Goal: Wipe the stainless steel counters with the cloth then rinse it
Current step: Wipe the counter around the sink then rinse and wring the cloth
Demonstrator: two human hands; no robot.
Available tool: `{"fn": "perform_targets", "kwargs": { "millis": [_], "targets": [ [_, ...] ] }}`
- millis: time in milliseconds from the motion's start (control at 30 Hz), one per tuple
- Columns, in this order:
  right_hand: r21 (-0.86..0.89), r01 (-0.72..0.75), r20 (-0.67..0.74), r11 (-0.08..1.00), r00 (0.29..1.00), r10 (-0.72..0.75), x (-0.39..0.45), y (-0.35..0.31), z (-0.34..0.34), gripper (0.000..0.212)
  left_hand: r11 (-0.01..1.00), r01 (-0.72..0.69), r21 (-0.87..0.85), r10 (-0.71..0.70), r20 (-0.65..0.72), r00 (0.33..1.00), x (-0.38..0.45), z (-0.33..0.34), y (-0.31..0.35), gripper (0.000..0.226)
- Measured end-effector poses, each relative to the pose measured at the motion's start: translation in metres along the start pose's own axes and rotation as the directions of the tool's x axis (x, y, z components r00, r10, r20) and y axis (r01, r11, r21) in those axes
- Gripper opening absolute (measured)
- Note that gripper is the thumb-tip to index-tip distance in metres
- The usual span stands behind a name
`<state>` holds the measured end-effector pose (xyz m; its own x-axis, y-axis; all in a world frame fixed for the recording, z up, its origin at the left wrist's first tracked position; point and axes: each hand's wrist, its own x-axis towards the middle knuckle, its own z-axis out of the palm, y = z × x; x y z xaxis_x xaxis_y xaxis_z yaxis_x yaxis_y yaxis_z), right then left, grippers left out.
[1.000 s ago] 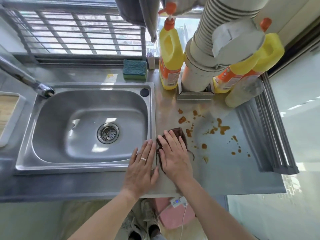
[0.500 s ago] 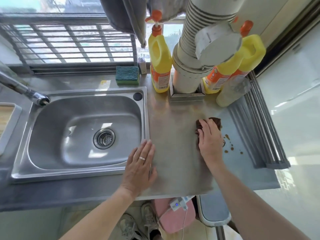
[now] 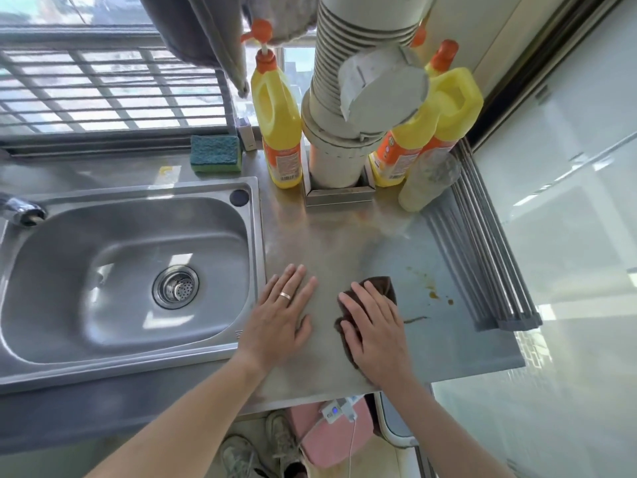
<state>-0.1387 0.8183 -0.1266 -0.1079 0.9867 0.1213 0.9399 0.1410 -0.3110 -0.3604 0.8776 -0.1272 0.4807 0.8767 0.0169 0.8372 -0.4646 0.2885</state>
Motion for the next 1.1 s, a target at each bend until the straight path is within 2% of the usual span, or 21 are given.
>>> {"fn": "perform_targets", "kwargs": {
  "millis": [300, 500, 600, 800, 867, 1033, 1100],
  "targets": [
    [-0.034, -0.027, -0.060, 0.999, 0.998, 0.025, 0.091, 0.013, 0.013, 0.040, 0.999, 0.017, -0.029, -0.018, -0.043, 0.999, 0.000, 0.003, 0.000, 0.072],
    [-0.024, -0.158, -0.043, 0.987, 0.987, 0.157, 0.143, 0.027, 0.018, 0.046, 1.000, 0.018, -0.013, -0.018, -0.037, 0.999, -0.001, 0.001, 0.002, 0.070],
    [-0.028, -0.198, -0.053, 0.980, 0.979, 0.197, 0.127, 0.016, 0.013, 0.047, 0.999, 0.026, -0.026, -0.026, -0.026, 0.999, 0.000, -0.001, 0.003, 0.069],
    [0.060, -0.014, 0.070, 0.998, 0.997, 0.009, -0.001, -0.020, 0.004, 0.052, 0.999, 0.034, -0.042, -0.035, -0.013, 0.999, 0.000, 0.000, 0.002, 0.069],
    [0.067, 0.020, 0.108, 0.998, 0.994, -0.027, -0.018, -0.021, 0.004, 0.051, 0.999, 0.031, -0.041, -0.031, -0.012, 0.999, 0.000, 0.001, 0.001, 0.070],
    [0.073, 0.097, 0.086, 0.993, 0.991, -0.103, 0.022, -0.003, 0.005, 0.044, 0.999, 0.021, -0.045, -0.022, -0.030, 0.999, -0.001, 0.003, -0.001, 0.071],
    [0.066, 0.075, 0.047, 0.995, 0.996, -0.078, 0.052, 0.017, 0.003, 0.043, 0.999, 0.018, -0.044, -0.020, -0.035, 0.999, -0.001, 0.001, -0.001, 0.071]
  ]
}}
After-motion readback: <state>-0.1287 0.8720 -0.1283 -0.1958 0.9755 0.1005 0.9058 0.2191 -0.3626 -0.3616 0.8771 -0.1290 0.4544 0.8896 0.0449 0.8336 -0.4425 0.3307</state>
